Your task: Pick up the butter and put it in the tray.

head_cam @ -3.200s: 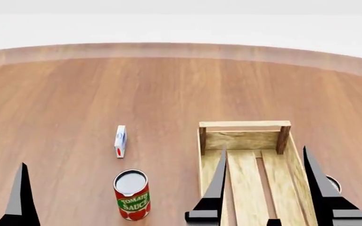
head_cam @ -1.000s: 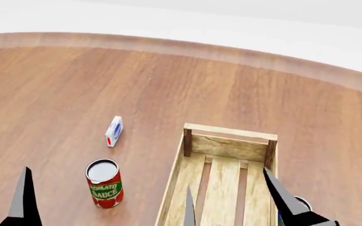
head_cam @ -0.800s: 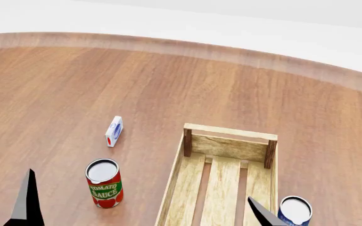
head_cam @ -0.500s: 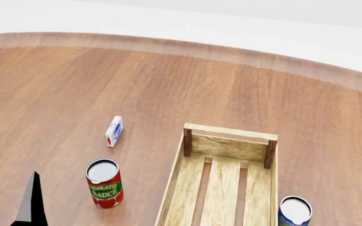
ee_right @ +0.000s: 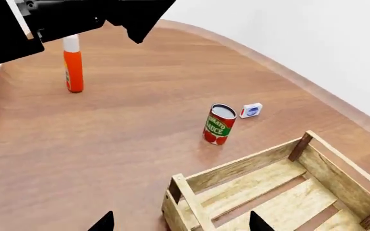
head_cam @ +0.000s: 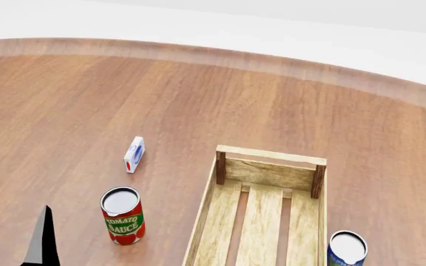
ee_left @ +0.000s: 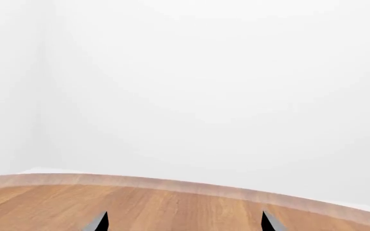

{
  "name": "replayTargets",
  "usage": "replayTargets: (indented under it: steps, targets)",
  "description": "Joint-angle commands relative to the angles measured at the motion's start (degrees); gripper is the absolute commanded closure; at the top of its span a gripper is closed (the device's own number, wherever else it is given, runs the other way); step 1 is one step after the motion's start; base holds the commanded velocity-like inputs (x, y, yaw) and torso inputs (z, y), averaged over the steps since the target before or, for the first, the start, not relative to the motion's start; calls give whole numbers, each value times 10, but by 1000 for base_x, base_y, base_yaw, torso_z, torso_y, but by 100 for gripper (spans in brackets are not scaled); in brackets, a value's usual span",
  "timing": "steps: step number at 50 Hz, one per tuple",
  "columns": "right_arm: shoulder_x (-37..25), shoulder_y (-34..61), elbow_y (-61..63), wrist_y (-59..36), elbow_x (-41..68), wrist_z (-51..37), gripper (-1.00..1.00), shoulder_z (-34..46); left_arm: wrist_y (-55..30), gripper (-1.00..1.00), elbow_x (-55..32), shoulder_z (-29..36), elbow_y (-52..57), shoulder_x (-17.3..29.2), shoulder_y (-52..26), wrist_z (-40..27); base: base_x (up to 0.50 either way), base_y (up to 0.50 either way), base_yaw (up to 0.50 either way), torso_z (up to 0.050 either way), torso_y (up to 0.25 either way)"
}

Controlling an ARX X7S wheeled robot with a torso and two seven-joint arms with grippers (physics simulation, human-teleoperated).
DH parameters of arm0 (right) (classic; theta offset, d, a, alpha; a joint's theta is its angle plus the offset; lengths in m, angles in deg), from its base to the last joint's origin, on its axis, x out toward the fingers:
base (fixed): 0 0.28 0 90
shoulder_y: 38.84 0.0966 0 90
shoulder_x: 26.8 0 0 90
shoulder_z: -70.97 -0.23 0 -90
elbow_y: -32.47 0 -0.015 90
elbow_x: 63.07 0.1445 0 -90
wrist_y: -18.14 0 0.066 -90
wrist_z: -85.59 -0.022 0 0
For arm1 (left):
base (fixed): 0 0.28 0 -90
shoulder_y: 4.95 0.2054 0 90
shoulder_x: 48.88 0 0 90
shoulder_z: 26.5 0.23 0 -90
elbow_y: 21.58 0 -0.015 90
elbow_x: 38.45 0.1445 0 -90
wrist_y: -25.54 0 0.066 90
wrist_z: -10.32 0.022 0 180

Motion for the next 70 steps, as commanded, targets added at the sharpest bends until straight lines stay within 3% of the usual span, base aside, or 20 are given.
replayTargets:
  steps: [1, 10, 14, 21, 28, 36, 46, 57, 65, 70]
  targets:
    - [-22, -15, 5, -73, -4, 52, -100, -37, 2, -100, -2, 2, 1, 4, 1, -5, 0, 0, 0, 0, 0]
    - [66, -15, 5, -131, -122, 191, -100, -50, 3, -100, -4, 2, -2, 7, -1, -7, 0, 0, 0, 0, 0]
    - [54, -15, 5, -149, -148, 191, -100, -31, 7, -100, -5, 2, -6, 8, 1, -8, 0, 0, 0, 0, 0]
    - [-113, -15, 5, -193, -17, -7, -100, 19, 5, -100, -10, -2, -6, 11, -3, -11, 0, 0, 0, 0, 0]
    - [-179, -15, 5, -207, 46, -78, -100, 49, 5, -100, -17, -6, -7, 13, -3, -14, 0, 0, 0, 0, 0]
    - [-200, 23, -9, -243, 69, -91, -100, 56, 3, -100, -13, 1, -7, 15, -5, -17, 0, 0, 0, 0, 0]
    - [-257, 233, -39, -298, 111, -135, -100, 232, 1, -100, -15, 0, -8, 19, -9, -20, 0, 0, 0, 0, 0]
    - [-212, 472, -38, -417, 55, -94, -100, 426, 6, -100, -18, -1, -14, 21, -11, -22, 0, 0, 0, 0, 0]
    - [-178, 538, -48, -432, 5, -65, -100, 515, 9, -100, -16, 0, -12, 24, -9, -24, 0, 0, 0, 0, 0]
    - [-174, 527, -64, -400, -31, -59, -100, 554, 7, -100, -23, -1, -10, 25, -10, -25, 0, 0, 0, 0, 0]
